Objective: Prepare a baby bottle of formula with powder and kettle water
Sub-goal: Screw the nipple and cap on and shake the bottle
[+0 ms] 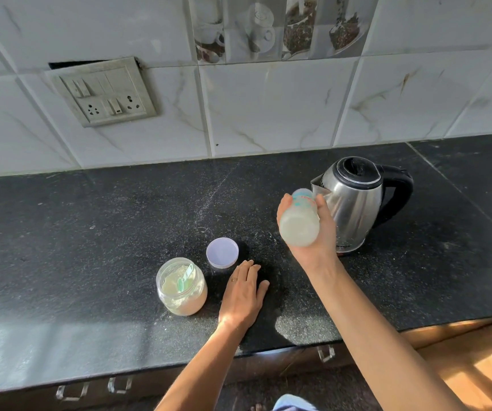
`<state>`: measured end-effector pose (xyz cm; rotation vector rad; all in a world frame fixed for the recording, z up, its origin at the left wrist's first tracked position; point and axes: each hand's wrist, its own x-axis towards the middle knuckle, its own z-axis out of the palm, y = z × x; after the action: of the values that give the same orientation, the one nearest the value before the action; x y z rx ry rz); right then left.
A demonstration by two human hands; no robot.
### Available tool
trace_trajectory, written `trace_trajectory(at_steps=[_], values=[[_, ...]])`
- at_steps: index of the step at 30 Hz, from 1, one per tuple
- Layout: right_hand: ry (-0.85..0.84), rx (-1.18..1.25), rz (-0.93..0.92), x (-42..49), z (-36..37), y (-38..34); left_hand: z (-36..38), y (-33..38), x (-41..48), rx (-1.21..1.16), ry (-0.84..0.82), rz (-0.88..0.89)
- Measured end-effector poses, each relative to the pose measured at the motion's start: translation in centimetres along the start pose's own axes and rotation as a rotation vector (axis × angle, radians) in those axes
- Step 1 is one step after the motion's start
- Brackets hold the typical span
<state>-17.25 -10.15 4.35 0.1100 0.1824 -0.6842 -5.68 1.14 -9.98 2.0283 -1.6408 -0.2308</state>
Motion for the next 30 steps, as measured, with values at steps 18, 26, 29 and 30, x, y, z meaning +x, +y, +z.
trace_trajectory(at_steps=[18,26,29,30], values=[[0.187,-0.414,-0.24,0.2,0.9,2.6,-0.3,-0.1,-0.2,-0.005,-0.029,0.001],[0.057,-0.381,0.039,0.0,-0.3,1.3,-0.3,-0.2,-0.1,-0.009,-0.039,0.011],[0.12,-0.462,-0.083,0.6,0.0,1.1,-0.2,-0.3,-0.2,-0.016,-0.039,0.003],[0.157,-0.4,-0.122,0.7,-0.4,0.9,-0.2,-0.3,-0.3,-0.016,-0.034,0.006]])
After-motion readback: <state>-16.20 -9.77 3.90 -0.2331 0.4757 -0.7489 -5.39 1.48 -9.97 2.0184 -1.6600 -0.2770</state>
